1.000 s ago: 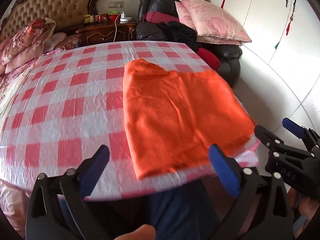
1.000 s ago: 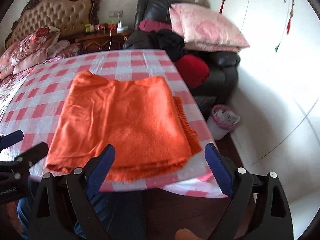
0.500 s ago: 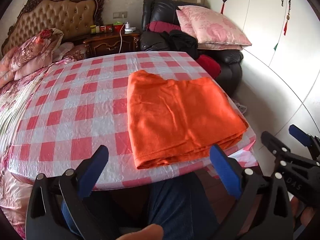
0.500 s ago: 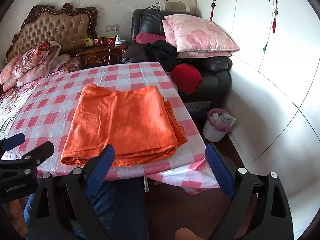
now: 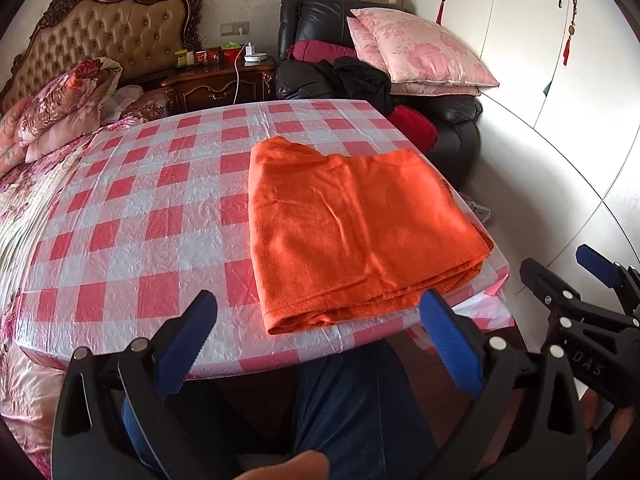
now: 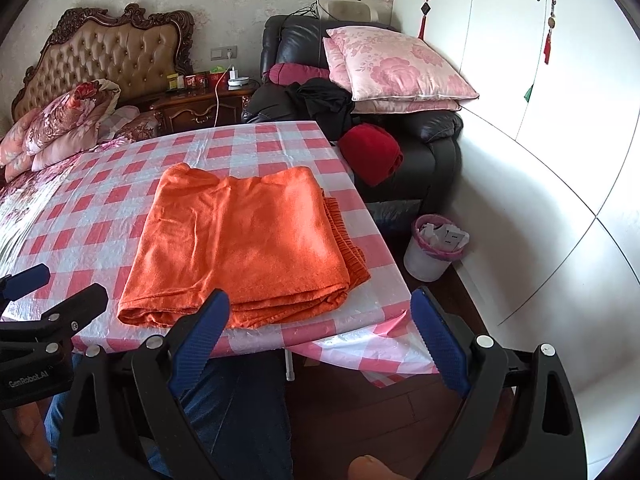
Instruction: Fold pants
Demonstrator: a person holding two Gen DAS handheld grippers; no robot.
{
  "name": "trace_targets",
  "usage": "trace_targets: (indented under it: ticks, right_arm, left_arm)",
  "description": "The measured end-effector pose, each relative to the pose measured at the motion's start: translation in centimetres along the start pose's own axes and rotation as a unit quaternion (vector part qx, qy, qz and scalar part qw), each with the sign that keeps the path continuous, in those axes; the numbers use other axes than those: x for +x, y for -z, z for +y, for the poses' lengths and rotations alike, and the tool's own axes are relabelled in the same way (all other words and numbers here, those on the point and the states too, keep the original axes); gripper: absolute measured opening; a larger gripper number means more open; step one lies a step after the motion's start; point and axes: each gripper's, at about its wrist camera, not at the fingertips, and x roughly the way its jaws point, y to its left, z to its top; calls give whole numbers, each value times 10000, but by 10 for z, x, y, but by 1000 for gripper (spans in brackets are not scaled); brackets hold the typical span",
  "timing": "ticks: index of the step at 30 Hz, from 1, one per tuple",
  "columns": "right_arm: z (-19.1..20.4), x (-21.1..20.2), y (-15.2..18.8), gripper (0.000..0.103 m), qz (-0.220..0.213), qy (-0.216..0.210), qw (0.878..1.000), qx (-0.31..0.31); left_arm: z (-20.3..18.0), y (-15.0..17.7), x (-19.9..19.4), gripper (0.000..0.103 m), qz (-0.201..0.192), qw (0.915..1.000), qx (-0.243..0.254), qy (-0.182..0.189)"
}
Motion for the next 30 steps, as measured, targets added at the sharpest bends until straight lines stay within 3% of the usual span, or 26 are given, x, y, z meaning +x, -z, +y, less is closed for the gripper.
trace_targets:
  ticks: [30]
  right_arm:
    - [2,6,6,88,94,-21,10000,-13]
  left_arm:
    - [5,2,4,101,16,9999,-107,114]
